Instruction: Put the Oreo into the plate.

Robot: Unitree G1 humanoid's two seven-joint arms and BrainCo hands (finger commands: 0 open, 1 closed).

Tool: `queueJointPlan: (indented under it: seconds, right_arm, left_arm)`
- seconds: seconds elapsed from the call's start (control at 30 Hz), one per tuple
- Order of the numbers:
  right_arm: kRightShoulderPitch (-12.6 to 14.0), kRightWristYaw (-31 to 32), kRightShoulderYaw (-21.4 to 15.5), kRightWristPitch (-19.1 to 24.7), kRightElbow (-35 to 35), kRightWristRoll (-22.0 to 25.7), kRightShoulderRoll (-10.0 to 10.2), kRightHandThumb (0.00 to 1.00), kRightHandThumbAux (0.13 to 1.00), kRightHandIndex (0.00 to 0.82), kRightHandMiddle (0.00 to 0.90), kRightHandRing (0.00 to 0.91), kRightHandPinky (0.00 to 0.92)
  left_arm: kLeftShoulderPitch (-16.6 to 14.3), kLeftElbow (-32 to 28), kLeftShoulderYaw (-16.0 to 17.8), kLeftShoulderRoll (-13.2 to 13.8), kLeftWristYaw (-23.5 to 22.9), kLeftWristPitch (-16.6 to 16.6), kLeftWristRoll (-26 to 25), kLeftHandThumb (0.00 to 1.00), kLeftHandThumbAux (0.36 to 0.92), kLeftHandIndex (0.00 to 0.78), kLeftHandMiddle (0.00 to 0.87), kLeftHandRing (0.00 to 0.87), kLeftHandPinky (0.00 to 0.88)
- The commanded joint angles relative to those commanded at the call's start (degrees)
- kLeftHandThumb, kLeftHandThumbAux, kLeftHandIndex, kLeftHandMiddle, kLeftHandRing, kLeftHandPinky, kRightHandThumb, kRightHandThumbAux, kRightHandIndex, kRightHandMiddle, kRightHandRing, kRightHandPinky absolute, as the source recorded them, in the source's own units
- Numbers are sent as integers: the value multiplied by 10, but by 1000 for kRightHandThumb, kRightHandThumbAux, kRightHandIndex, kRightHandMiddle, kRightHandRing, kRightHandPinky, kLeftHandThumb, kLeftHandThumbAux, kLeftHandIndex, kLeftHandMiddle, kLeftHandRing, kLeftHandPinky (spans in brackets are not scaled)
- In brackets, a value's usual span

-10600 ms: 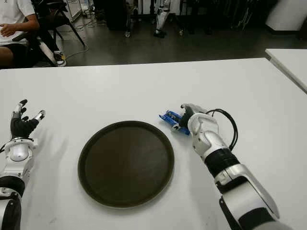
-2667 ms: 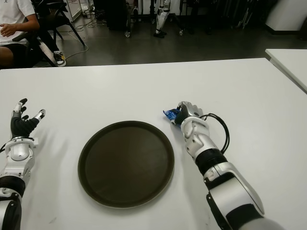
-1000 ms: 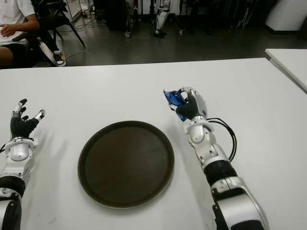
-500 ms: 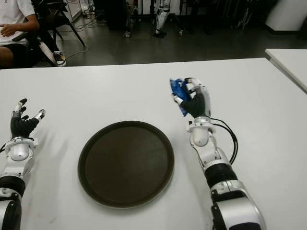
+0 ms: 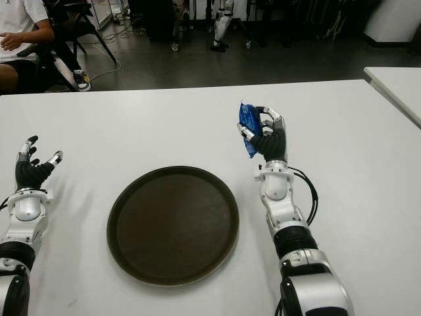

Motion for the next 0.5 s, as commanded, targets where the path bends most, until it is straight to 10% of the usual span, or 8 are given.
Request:
queueJointPlan:
  seconds: [0.5]
  right_arm:
    - [15, 36, 7, -34, -26, -8, -5, 427, 807, 750, 836, 835, 834]
  left_arm:
    - [-3, 5, 8, -4, -8, -8, -7, 0, 725, 1, 0, 0, 0]
